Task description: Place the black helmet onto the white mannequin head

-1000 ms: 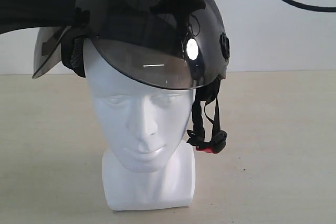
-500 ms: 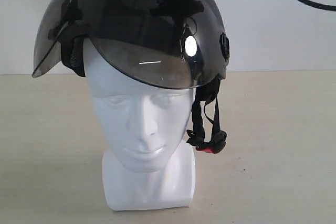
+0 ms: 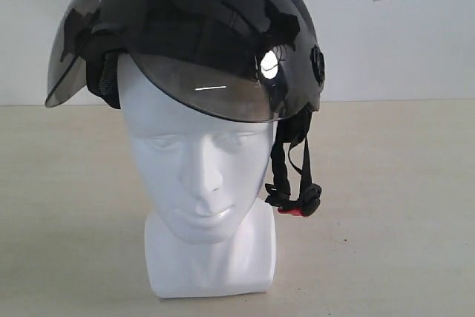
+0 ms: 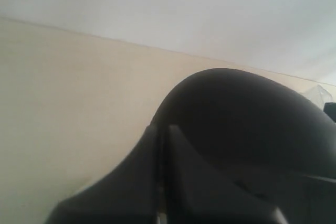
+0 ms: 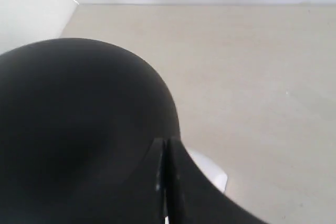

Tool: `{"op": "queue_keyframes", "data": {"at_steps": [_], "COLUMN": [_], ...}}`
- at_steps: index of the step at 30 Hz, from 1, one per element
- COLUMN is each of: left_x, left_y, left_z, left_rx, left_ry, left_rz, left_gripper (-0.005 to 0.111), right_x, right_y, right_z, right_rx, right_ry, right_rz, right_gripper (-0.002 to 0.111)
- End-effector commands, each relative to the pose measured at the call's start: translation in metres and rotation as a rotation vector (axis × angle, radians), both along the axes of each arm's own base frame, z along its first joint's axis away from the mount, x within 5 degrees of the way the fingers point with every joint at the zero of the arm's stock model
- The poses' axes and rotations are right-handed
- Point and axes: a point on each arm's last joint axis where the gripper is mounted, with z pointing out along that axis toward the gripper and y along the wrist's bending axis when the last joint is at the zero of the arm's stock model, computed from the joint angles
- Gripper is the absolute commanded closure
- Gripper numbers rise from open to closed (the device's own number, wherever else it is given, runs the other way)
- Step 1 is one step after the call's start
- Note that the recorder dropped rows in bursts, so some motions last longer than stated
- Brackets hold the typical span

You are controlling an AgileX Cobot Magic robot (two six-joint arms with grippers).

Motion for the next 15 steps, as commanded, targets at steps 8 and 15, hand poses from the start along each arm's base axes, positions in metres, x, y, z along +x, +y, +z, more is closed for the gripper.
{"op": "queue_keyframes", "data": {"at_steps": [8, 15], "left_x": [0.068, 0.077], "left_y": [-0.004, -0.003], "left_z": [-0.009, 0.009], "left_rx": [-0.251, -0.247], "left_ry": [-0.013, -0.065], "left_rz": [-0.213, -0.217], "left_gripper": [0.102, 0.102], "right_x": [0.091, 0.101], "right_y": [0.002, 0.054], "right_z": [-0.159, -0.218], "right_rx": [0.166, 0.238], "right_ry": [0.414, 0.477], "right_rz": [0.072, 0.208], "right_gripper": [0.108, 0.108]}}
